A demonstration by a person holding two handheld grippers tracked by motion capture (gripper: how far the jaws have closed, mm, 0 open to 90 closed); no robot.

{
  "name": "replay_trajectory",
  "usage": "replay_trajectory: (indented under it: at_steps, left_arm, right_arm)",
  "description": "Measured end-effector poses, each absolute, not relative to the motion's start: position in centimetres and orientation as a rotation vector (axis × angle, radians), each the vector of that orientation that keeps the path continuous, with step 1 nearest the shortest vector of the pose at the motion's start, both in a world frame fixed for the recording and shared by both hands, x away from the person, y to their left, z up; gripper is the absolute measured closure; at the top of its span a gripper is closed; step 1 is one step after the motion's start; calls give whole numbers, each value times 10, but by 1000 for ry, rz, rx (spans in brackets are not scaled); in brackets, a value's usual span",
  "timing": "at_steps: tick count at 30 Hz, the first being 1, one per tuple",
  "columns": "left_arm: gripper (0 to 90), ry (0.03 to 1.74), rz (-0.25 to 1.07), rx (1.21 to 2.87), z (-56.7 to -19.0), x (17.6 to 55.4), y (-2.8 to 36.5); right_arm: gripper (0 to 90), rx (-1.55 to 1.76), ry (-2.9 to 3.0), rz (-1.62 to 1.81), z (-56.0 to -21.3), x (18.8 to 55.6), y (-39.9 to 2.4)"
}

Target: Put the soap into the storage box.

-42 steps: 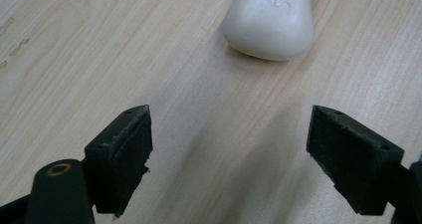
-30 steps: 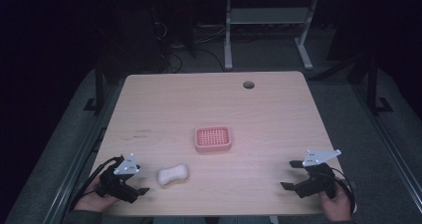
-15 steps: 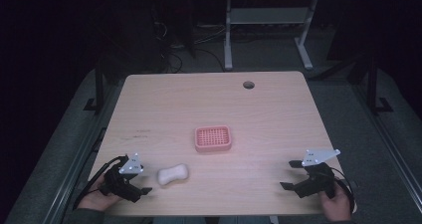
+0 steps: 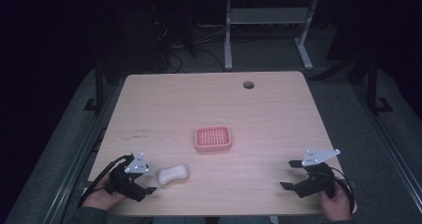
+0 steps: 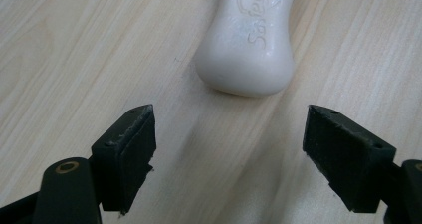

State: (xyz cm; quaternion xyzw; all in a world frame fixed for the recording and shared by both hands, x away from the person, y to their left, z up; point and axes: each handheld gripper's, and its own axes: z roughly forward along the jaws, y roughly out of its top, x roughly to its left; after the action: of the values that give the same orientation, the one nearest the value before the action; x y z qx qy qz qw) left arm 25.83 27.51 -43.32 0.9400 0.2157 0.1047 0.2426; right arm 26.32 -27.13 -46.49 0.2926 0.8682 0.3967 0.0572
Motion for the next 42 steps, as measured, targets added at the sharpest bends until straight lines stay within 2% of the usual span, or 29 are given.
replay_trajectory:
  at_steps: [42]
  left_arm:
    - [224, 530, 260, 2566, -431, 264, 254]
  right_arm:
    - [142, 882, 2640, 1200, -466, 264, -270]
